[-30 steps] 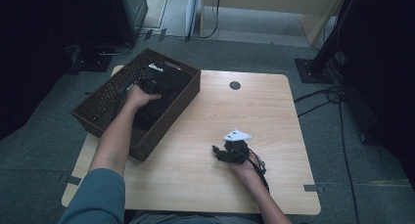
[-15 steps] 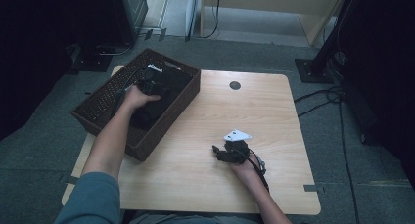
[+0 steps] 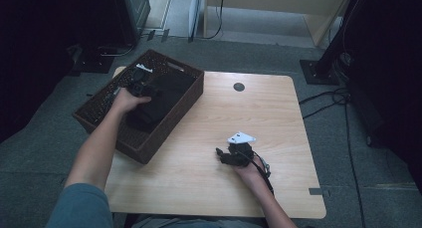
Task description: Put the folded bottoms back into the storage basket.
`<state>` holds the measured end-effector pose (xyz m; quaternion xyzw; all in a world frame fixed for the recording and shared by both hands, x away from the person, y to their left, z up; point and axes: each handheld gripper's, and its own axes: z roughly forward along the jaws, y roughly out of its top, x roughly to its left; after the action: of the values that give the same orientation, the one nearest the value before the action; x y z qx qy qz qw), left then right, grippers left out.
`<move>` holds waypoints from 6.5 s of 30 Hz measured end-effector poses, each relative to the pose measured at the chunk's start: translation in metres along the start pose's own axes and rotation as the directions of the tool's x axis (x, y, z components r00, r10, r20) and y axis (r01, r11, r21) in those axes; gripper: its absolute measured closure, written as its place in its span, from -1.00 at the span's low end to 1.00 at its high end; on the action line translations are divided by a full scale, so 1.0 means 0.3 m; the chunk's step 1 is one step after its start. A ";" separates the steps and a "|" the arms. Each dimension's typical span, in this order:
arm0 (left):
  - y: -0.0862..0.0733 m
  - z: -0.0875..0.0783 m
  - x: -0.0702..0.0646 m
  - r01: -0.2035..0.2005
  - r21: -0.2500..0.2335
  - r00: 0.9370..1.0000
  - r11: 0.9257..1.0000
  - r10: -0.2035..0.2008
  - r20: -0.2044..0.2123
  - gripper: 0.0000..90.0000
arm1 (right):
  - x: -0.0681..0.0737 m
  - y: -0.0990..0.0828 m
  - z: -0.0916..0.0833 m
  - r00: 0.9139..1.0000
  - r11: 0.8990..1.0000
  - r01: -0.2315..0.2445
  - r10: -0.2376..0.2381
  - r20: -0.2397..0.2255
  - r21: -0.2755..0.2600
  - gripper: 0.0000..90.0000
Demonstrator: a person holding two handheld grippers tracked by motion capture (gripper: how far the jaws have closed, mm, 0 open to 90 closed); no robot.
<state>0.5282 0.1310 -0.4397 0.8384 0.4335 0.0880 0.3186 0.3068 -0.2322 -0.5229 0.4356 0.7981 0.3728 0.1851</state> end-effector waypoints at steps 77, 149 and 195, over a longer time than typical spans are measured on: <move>-0.038 -0.051 -0.344 0.004 0.096 0.999 0.995 -0.008 0.043 0.75 | 0.031 0.054 0.064 0.999 1.000 0.030 -0.030 -0.032 -0.001 -0.28; -0.137 -0.106 -0.426 0.016 -0.063 0.997 0.998 -0.011 0.080 -0.12 | 0.032 0.054 0.064 0.999 0.999 0.035 -0.035 -0.032 0.000 -0.31; -0.394 0.122 -0.569 -0.267 -0.126 0.960 0.955 0.275 0.048 -0.46 | 0.042 0.054 0.064 0.998 0.999 0.043 -0.042 -0.043 0.018 -0.51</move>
<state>0.3605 0.0304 -0.5184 0.8719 0.2980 0.1291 0.3664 0.3209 -0.2077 -0.5228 0.4123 0.8144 0.3706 0.1717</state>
